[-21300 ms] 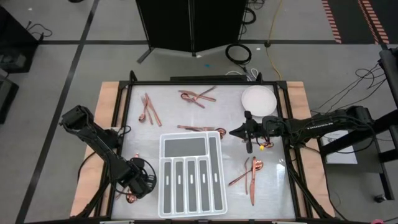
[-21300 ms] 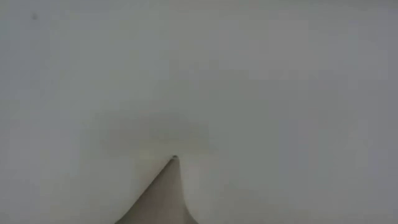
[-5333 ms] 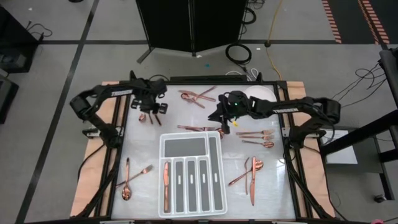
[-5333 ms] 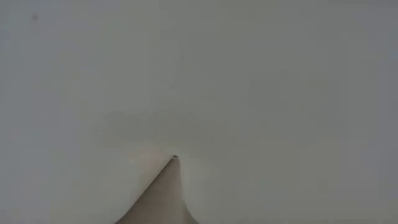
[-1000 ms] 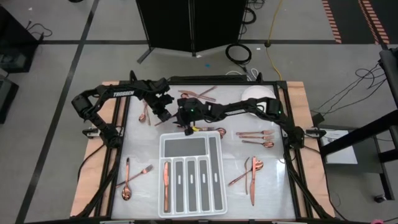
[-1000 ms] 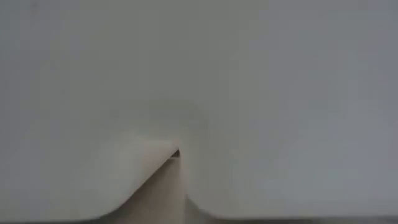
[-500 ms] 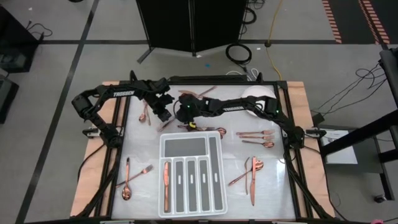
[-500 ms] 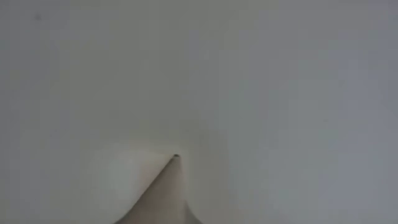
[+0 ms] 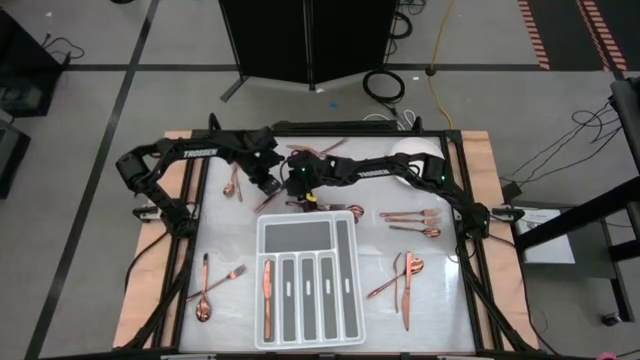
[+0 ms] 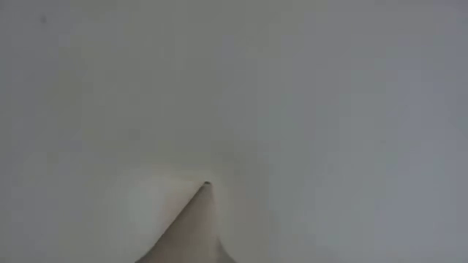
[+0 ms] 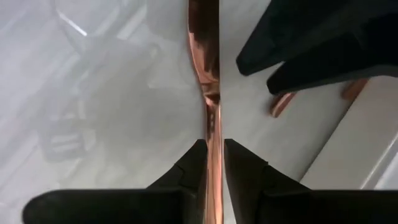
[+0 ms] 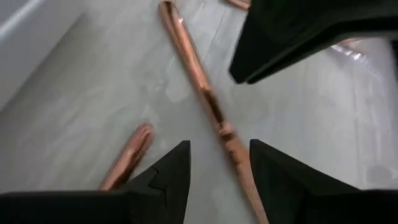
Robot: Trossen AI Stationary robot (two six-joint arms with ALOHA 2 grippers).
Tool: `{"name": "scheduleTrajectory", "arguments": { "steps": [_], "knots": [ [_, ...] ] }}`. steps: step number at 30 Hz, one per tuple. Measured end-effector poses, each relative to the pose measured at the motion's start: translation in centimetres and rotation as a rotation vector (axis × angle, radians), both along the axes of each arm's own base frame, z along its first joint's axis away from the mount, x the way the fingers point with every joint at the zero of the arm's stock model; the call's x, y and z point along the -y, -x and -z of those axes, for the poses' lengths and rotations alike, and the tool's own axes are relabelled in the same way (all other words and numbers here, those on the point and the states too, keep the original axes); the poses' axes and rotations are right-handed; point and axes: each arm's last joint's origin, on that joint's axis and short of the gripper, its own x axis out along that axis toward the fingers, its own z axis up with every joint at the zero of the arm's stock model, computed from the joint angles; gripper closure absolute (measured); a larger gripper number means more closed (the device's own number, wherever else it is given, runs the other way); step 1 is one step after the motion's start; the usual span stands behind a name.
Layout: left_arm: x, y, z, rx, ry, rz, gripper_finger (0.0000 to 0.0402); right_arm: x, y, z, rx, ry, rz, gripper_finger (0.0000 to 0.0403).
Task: Sort silverware
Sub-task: Put the top left knife into the silverware tray
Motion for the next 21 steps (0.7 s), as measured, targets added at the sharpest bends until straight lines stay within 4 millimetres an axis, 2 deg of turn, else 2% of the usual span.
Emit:
{"name": "scheduleTrajectory", "arguments": {
  "steps": [3,7,11,14,21],
  "knots": [
    [0.3,-0.5,0.0,-0.006,-0.052,0.012,0.0319,-0.1,0.6,-0.6,-0.050,-0.032,0.016,0.0248],
    [0.9,-1.3,0.0,-0.018,-0.136,0.036,0.0276,-0.2,1.9,-2.7,-0.111,-0.097,0.001,0.0248],
    [1.8,-1.9,0.0,-0.055,-0.196,0.061,0.0241,0.8,3.9,-4.5,-0.106,-0.179,0.009,0.0248],
    [2.6,-2.4,0.0,-0.066,-0.209,0.066,0.0232,1.0,5.7,-5.3,-0.094,-0.200,0.009,0.0248],
    [3.3,-3.2,-0.1,-0.040,-0.268,0.091,0.0230,-0.1,9.3,-7.5,-0.046,-0.195,0.009,0.0248]
  ]
}}
